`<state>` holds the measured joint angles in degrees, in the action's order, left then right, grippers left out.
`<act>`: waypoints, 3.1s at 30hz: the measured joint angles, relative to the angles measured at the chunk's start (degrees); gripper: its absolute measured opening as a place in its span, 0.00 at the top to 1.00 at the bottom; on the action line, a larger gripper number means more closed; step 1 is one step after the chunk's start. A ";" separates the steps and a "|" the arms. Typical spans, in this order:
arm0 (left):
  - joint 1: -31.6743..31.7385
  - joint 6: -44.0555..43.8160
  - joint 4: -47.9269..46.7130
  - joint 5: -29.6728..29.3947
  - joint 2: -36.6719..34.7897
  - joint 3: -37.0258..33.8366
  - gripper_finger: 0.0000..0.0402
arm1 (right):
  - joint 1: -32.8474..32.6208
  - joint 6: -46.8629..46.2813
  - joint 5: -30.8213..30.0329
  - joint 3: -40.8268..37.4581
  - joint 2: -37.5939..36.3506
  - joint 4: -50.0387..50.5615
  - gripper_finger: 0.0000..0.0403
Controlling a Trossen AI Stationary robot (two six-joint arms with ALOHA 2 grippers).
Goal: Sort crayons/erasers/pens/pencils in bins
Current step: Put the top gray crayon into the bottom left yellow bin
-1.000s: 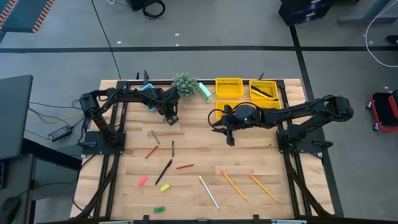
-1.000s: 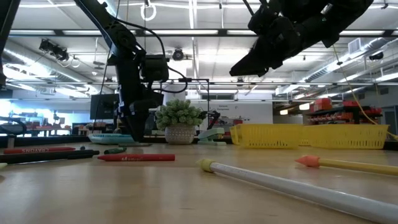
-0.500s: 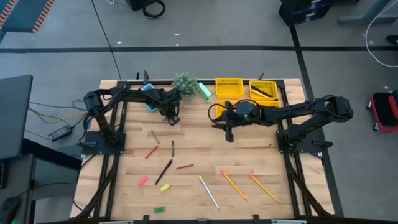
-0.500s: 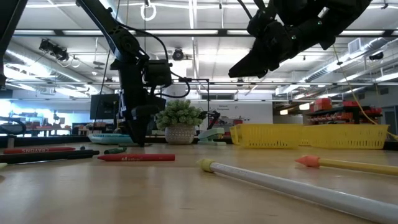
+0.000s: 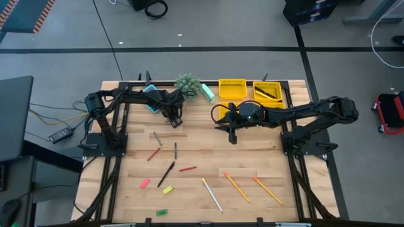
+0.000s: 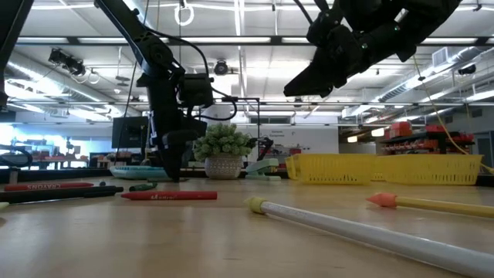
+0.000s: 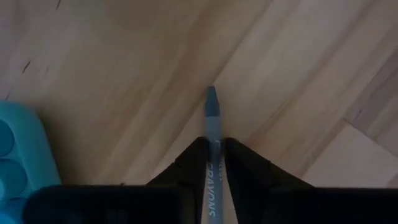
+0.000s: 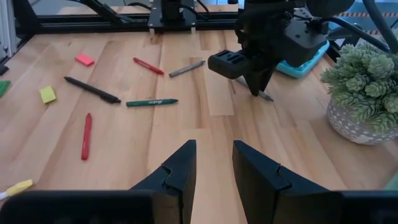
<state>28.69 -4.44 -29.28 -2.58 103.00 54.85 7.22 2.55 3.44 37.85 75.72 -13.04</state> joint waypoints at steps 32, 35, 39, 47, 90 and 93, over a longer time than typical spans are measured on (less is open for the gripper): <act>-3.94 14.58 -3.40 10.86 0.17 22.51 0.94 | 5.90 0.14 -10.98 0.02 -17.62 21.96 0.73; -5.56 17.20 6.42 13.82 0.09 23.19 0.94 | 5.90 -3.22 -11.10 0.02 -25.41 27.78 0.73; -7.55 21.69 15.63 18.24 0.48 23.17 0.91 | 5.90 -6.95 -11.10 0.02 -33.19 32.64 0.73; -10.30 24.93 30.04 19.12 2.56 23.29 0.93 | 5.75 -13.07 -11.10 0.02 -37.12 41.65 0.73; -10.93 33.65 63.14 20.45 26.45 23.21 0.90 | 5.88 -13.72 -11.50 0.02 -35.47 44.22 0.73; -11.26 34.16 62.15 20.45 26.45 23.21 0.89 | 5.88 -14.15 -11.52 0.02 -35.47 44.22 0.73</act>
<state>17.43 29.72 32.87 17.87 129.45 78.06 13.10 -11.61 -8.08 37.87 40.25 31.18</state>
